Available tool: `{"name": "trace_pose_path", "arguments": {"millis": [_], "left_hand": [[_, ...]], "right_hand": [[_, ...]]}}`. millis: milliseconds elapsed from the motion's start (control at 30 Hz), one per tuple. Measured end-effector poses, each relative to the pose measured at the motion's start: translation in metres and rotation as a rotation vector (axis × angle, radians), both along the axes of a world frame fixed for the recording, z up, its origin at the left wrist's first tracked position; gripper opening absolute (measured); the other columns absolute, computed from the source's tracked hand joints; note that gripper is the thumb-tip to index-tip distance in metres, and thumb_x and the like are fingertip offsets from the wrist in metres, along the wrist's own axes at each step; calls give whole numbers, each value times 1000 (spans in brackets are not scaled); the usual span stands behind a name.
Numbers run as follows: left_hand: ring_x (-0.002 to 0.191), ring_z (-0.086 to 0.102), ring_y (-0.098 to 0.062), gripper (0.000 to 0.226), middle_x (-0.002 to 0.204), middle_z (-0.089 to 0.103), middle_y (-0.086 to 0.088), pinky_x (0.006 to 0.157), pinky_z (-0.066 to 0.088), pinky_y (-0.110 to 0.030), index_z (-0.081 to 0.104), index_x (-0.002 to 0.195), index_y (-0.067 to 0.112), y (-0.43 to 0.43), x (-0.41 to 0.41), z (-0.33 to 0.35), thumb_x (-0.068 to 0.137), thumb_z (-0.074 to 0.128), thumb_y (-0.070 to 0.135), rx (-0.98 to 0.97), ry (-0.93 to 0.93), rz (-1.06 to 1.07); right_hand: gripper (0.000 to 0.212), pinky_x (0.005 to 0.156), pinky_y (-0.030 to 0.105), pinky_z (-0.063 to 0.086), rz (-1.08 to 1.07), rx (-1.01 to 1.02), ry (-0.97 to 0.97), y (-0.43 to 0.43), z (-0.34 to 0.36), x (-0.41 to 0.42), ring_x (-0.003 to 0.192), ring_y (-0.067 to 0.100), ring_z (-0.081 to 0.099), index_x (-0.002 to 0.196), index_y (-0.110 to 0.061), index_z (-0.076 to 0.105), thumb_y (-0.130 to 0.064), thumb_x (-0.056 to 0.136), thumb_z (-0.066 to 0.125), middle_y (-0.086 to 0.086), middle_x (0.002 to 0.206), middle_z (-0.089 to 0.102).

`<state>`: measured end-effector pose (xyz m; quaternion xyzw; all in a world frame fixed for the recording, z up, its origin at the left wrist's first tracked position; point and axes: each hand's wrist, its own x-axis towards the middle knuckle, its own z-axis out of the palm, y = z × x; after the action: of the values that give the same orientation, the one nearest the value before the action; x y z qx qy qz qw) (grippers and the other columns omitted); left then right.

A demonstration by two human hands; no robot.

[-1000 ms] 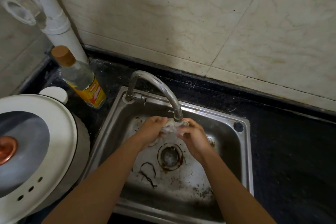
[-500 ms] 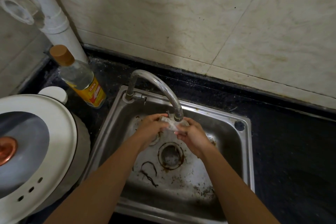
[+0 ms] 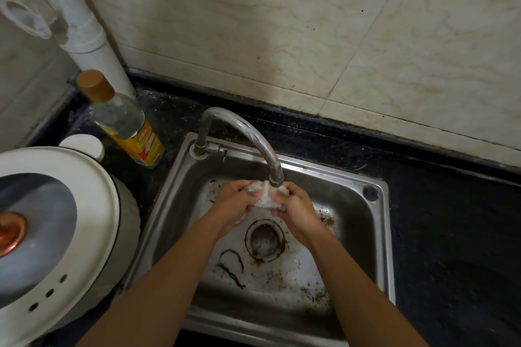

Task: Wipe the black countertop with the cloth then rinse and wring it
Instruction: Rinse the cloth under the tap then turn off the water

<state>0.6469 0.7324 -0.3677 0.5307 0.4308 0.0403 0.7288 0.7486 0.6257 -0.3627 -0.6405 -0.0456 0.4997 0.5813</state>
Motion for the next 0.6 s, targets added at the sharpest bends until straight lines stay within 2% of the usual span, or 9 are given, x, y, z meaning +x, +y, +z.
{"name": "trace_pose_path", "arguments": {"millis": [67, 167, 300, 400, 500, 600], "left_hand": [[79, 56, -16, 23, 92, 67, -6, 64, 45, -24, 67, 103, 17, 3, -4, 0, 86, 62, 3, -6, 16, 49], [70, 54, -15, 21, 85, 64, -8, 60, 44, -25, 65, 102, 8, 7, -12, 0, 83, 64, -1, -44, 12, 126], [68, 52, -18, 12, 78, 58, -8, 60, 45, -29, 59, 88, 9, 10, -19, -1, 81, 68, 3, 5, -19, 118], [64, 52, -14, 17, 74, 56, -4, 56, 45, -27, 53, 82, 12, 5, -20, -1, 82, 71, 13, 56, -38, 71], [68, 57, -14, 22, 77, 62, -3, 58, 48, -27, 58, 85, 12, -1, -17, 2, 85, 68, 32, 58, -31, 31], [65, 58, -13, 31, 73, 62, -3, 54, 48, -26, 55, 77, 16, -4, -13, 4, 88, 60, 44, 74, -34, 22]], "right_hand": [[18, 69, 26, 51, 34, 7, -35, 3, 1, -2, 86, 18, 63, 109, -6, 58, 0, 93, 53, 8, 97, 65], [22, 72, 27, 51, 58, 50, -7, 9, 5, -5, 87, 18, 65, 109, -5, 63, 2, 88, 59, 7, 94, 69], [29, 73, 26, 53, 42, 139, 145, 14, 8, -10, 89, 20, 68, 113, 3, 61, -12, 89, 62, 13, 99, 70], [33, 79, 32, 54, 30, 92, 70, 18, 5, -13, 93, 25, 66, 116, 2, 59, -21, 93, 60, 15, 103, 69], [31, 59, 24, 45, 58, -2, -71, 20, 7, -18, 68, 14, 57, 111, -4, 58, -31, 99, 48, 6, 83, 64], [26, 50, 20, 39, 34, -90, -172, 23, 10, -21, 57, 7, 50, 97, -15, 59, -35, 101, 42, -4, 69, 59]]}}
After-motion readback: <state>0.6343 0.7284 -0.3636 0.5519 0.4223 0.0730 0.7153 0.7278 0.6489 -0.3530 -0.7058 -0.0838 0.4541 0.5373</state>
